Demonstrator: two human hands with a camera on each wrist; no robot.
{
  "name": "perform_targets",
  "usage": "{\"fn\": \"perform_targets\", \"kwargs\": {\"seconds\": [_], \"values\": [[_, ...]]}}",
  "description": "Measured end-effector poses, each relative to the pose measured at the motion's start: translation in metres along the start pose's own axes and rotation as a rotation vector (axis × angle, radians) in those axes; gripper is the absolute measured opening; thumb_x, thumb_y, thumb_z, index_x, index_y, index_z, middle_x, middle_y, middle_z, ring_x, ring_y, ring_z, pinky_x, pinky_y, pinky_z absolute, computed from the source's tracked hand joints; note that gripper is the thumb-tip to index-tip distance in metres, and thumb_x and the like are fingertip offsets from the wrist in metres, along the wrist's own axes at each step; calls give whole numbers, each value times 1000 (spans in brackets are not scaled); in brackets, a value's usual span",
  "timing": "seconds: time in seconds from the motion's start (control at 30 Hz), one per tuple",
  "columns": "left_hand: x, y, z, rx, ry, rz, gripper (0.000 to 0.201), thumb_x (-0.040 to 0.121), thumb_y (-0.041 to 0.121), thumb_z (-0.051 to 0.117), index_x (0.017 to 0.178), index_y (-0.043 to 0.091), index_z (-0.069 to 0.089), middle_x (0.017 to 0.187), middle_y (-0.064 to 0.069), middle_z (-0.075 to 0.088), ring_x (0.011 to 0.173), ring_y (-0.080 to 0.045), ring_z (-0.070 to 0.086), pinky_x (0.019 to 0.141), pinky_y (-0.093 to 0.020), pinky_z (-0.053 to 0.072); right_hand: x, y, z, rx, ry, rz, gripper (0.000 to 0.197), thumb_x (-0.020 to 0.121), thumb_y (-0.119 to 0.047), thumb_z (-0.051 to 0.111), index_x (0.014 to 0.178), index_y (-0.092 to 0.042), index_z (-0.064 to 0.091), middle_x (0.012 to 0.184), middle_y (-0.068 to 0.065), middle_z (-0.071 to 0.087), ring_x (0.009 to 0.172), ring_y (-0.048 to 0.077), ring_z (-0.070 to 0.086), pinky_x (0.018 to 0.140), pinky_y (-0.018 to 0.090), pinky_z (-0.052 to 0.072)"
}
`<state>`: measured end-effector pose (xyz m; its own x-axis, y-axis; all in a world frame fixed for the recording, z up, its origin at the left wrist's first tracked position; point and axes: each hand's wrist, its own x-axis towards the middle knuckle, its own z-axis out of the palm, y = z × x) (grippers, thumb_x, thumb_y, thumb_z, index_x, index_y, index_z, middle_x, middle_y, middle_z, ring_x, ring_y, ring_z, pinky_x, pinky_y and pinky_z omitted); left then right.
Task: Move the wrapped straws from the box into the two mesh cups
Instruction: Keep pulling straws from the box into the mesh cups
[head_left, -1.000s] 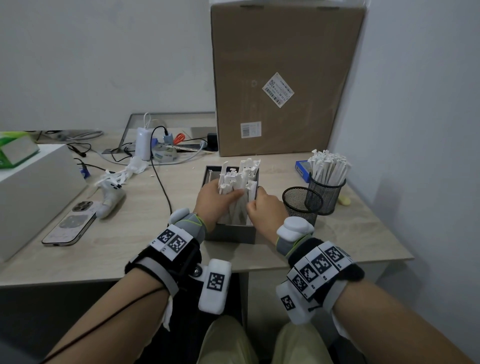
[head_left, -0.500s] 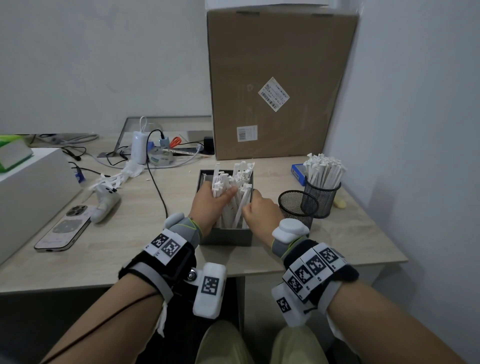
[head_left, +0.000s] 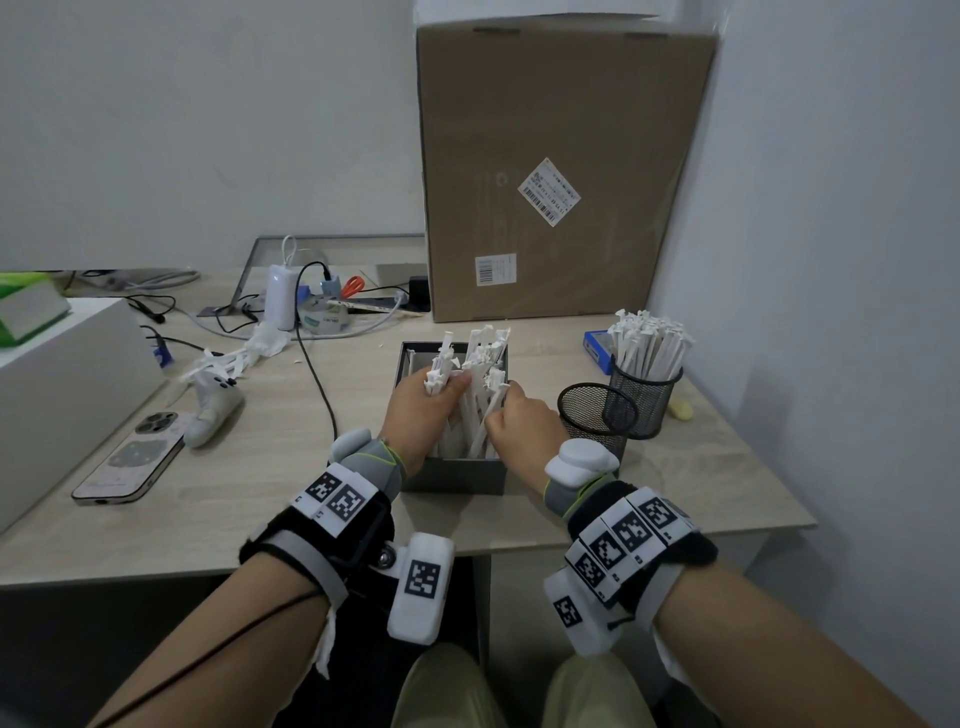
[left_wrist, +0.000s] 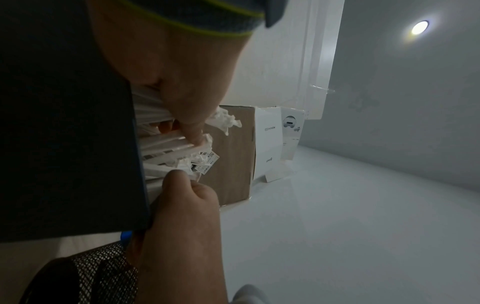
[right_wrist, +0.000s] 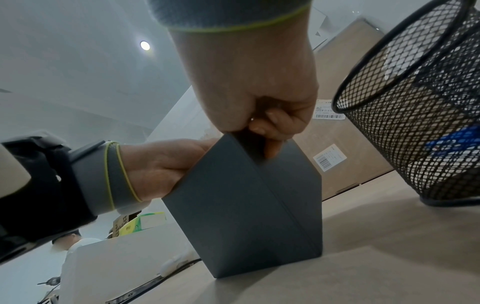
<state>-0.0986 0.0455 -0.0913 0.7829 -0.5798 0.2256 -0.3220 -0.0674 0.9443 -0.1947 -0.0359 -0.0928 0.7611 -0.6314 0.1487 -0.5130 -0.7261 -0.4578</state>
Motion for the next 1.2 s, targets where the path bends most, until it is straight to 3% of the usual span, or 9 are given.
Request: {"fn": "perform_targets", "kwargs": {"seconds": [0.2, 0.27, 0.37, 0.43, 0.63, 0.73, 0.93, 1.07, 1.2], "values": [[2, -1, 0, 21, 72, 35, 33, 97, 23, 49, 81, -2, 63, 69, -11, 61, 64, -21, 56, 71, -37, 50, 1, 0, 0, -4, 0, 5, 28, 96, -20, 35, 116, -2, 44, 108, 24, 63, 96, 41, 60, 69, 35, 36], [1, 0, -1, 23, 118, 56, 36, 97, 26, 47, 72, 3, 60, 61, -6, 59, 58, -17, 54, 64, -30, 47, 1, 0, 1, -7, 1, 8, 29, 97, -21, 35, 116, -2, 45, 108, 23, 63, 96, 41, 60, 71, 36, 40], [2, 5, -3, -69, 203, 42, 30, 97, 29, 48, 83, 7, 64, 61, 0, 55, 57, -11, 50, 54, -19, 43, 4, 0, 1, -2, -11, 21, 30, 98, -22, 34, 116, -2, 46, 108, 22, 64, 95, 41, 60, 74, 39, 45], [2, 7, -4, -91, 242, 53, 30, 97, 30, 48, 86, 8, 66, 65, 0, 56, 59, -10, 50, 54, -19, 42, 7, 0, 2, 8, -21, 34, 29, 97, -21, 34, 115, -2, 47, 109, 22, 64, 95, 40, 60, 73, 38, 43], [13, 15, -12, -154, 280, 85, 32, 95, 32, 49, 67, 20, 60, 59, -1, 50, 57, -15, 46, 61, -29, 42, 11, -2, -2, 23, -38, 75, 33, 98, -22, 32, 117, 0, 48, 115, 23, 62, 102, 40, 59, 75, 37, 42], [20, 27, -21, -243, 273, 112, 33, 97, 30, 49, 67, 19, 58, 49, 5, 45, 48, -10, 41, 53, -26, 37, 16, -1, -5, 48, -63, 100, 35, 98, -23, 32, 114, 1, 52, 116, 24, 61, 103, 40, 58, 72, 34, 36], [36, 39, -33, -440, 233, 86, 31, 96, 30, 51, 69, 16, 56, 43, 12, 42, 44, -7, 37, 51, -25, 34, 23, 2, -9, 95, -146, 107, 17, 94, -18, 37, 89, -6, 47, 110, 24, 62, 79, 31, 48, 66, 31, 33], [42, 37, -35, -466, 243, 79, 31, 96, 28, 51, 69, 15, 56, 42, 11, 42, 42, -7, 36, 51, -25, 34, 24, 8, -13, 109, -115, 70, 34, 97, -28, 33, 119, -5, 45, 109, 20, 63, 89, 35, 57, 70, 35, 39], [45, 37, -35, -465, 236, 81, 32, 97, 28, 50, 67, 16, 56, 42, 12, 41, 42, -7, 36, 51, -25, 34, 26, 6, -34, 200, 97, -13, 44, 96, -32, 42, 135, -10, 46, 116, 12, 59, 103, 28, 57, 84, 34, 43]]}}
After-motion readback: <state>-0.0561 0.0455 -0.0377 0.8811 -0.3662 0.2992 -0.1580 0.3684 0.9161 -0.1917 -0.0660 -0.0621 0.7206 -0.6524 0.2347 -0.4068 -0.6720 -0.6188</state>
